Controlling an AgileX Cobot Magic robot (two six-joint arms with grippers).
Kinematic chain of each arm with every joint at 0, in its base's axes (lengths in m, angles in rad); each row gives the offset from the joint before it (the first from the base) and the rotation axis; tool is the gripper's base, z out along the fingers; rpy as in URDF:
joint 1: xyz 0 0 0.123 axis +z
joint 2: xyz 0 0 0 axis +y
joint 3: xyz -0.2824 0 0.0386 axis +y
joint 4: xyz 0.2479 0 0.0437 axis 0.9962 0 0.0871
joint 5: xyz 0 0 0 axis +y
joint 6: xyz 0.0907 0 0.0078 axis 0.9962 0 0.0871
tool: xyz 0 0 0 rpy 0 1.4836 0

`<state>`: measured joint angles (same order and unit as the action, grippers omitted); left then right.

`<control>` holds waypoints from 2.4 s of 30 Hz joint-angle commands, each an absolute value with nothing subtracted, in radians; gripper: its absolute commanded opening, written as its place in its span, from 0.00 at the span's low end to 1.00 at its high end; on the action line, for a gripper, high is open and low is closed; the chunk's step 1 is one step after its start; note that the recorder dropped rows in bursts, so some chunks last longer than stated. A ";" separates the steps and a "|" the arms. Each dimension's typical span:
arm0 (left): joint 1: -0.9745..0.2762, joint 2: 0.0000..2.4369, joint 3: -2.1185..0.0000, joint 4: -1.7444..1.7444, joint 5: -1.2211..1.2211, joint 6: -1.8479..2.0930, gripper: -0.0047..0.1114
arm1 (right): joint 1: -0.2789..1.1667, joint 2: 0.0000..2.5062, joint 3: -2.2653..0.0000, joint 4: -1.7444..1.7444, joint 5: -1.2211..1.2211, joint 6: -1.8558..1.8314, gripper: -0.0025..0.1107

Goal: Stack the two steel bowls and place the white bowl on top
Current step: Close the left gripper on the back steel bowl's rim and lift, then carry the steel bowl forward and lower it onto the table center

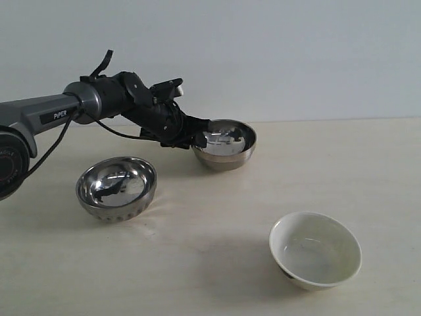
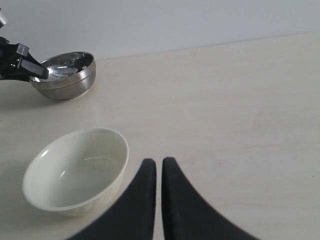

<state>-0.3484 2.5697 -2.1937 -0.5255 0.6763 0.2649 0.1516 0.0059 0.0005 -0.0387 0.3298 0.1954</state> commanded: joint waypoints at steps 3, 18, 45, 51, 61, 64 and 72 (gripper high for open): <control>-0.348 2.570 -2.197 -0.533 0.682 0.252 0.24 | 0.149 0.000 0.000 -0.040 0.322 0.200 0.02; -0.348 2.553 -2.197 -0.481 0.756 0.275 0.07 | 0.149 0.000 0.000 -0.039 0.322 0.200 0.02; -0.324 2.048 -1.498 -0.734 0.604 0.580 0.07 | 0.149 0.000 0.000 -0.039 0.322 0.200 0.02; -0.326 1.922 -1.278 -0.834 0.540 0.737 0.07 | 0.149 0.000 0.000 -0.039 0.322 0.200 0.02; -0.402 1.786 -1.070 -0.827 0.470 0.756 0.07 | 0.149 0.000 0.000 -0.039 0.322 0.200 0.02; -0.433 1.776 -1.050 -0.849 0.466 0.756 0.07 | 0.149 0.000 0.000 -0.039 0.322 0.200 0.02; -0.450 1.776 -1.006 -0.857 0.384 0.756 0.07 | 0.149 0.000 0.000 -0.039 0.322 0.200 0.02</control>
